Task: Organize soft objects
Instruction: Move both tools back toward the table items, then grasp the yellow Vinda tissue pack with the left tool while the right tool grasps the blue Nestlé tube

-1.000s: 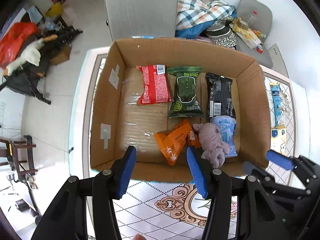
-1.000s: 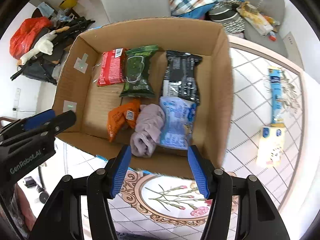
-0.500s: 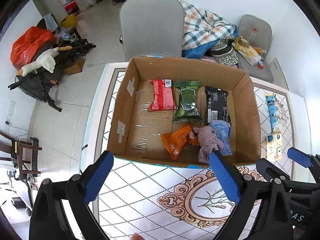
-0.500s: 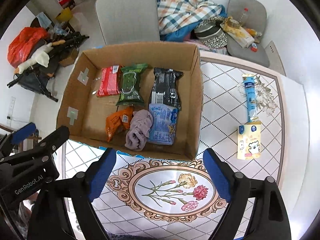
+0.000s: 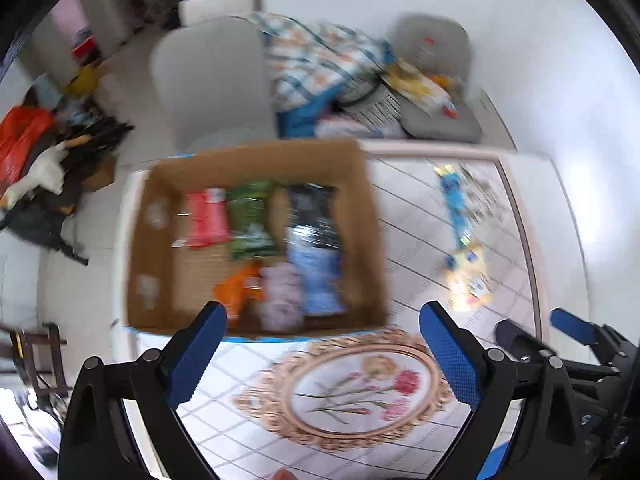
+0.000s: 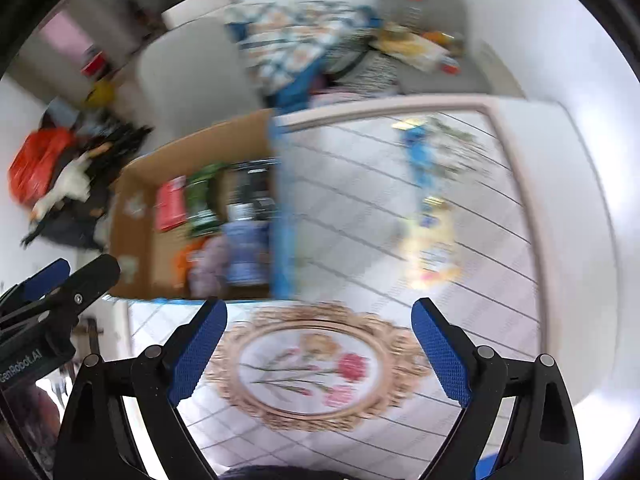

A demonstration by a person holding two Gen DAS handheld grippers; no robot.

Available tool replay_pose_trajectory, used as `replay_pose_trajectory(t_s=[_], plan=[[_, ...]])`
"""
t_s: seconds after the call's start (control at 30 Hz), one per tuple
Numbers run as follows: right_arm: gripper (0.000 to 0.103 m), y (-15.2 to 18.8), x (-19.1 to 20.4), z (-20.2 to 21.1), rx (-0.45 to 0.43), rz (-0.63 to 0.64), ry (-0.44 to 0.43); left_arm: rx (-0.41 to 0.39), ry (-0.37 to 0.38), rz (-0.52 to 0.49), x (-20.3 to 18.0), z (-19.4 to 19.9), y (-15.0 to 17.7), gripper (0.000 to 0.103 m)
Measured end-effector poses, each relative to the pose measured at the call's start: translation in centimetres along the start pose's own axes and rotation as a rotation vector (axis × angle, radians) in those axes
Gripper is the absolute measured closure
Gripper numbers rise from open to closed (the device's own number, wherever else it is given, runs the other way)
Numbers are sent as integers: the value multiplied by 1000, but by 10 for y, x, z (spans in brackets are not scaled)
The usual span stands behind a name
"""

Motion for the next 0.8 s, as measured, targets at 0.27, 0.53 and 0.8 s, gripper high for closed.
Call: replay_pose_trajectory(t_s=[0.27,0.53,0.8], plan=[[8,16,-179,-16,63,-248,125,225,96,-84,-141,-104,1,4],[8,25,-297,-62,146,-390,181,423,106,-140,-237,-209,9,4],[8,6,-330,-93,188,-379,172,479,-6,-209,-250,-261,26,34]])
Point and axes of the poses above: each gripper's, at about its wrist camera, not at the fingertips, and z roughly against the way its jaws point, x to its left, y to its underside, the point moved 9 cm from there along -z, roughly the way its jaws point, and after that the axes turned 1 degree about -y, right-handed, at the moved point
